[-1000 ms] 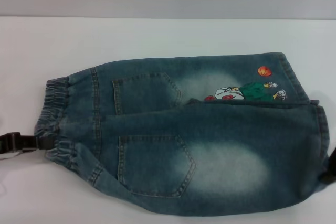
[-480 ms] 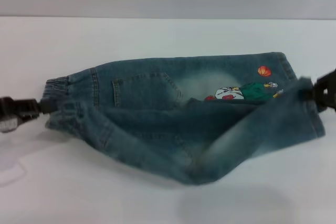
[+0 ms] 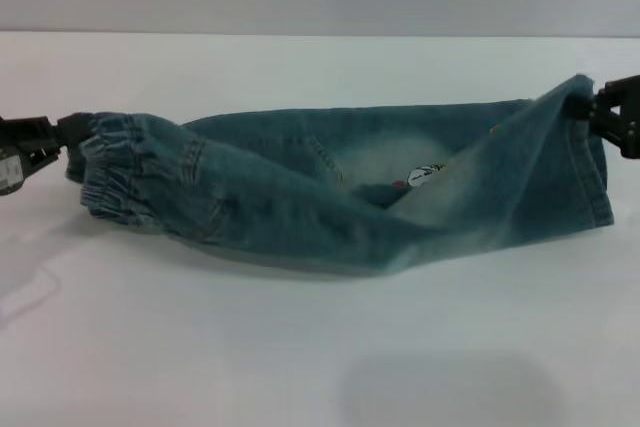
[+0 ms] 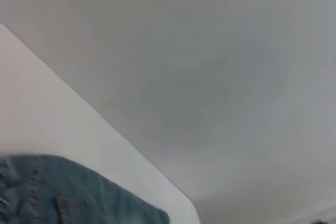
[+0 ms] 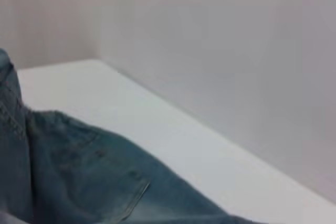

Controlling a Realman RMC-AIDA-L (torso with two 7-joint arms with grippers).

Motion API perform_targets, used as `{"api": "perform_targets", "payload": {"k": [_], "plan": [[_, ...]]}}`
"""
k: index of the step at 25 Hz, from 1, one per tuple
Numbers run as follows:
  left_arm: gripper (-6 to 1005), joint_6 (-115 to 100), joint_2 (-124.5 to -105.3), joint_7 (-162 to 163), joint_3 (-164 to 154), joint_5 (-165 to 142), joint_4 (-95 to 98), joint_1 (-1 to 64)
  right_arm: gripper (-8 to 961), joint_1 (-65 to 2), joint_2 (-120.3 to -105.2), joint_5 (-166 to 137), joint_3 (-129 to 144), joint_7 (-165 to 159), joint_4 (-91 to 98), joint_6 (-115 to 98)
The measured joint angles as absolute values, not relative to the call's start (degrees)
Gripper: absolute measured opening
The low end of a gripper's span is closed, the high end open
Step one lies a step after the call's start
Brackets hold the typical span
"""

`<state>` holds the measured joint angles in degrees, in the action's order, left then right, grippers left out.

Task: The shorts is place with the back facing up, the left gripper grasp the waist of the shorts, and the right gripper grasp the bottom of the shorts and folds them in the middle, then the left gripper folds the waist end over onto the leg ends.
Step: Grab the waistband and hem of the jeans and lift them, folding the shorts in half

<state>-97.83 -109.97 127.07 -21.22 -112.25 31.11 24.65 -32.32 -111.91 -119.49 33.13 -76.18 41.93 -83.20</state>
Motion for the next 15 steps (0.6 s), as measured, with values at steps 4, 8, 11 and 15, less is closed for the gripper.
{"api": "perform_targets", "payload": {"k": [4, 8, 11, 15], "plan": [[157, -92.07, -110.55, 127.11, -21.30, -112.03, 31.11, 24.44, 16, -31.94, -112.19, -115.89, 32.89, -71.36, 36.82, -78.69], [160, -86.75, -111.22, 126.75, -21.53, -112.28, 31.11, 24.36, 19, -31.89, -112.29, -113.90, 32.32, -68.41, 32.93, -75.44], [162, -83.07, -111.83, 126.59, -21.54, -112.33, 31.11, 24.53, 22, -31.87, -112.36, -113.15, 31.73, -67.10, 31.46, -73.62], [166, -79.68, -112.36, 126.13, -21.68, -112.19, 31.11, 25.08, 25, -31.83, -112.35, -112.44, 30.40, -66.56, 30.17, -72.36]]}}
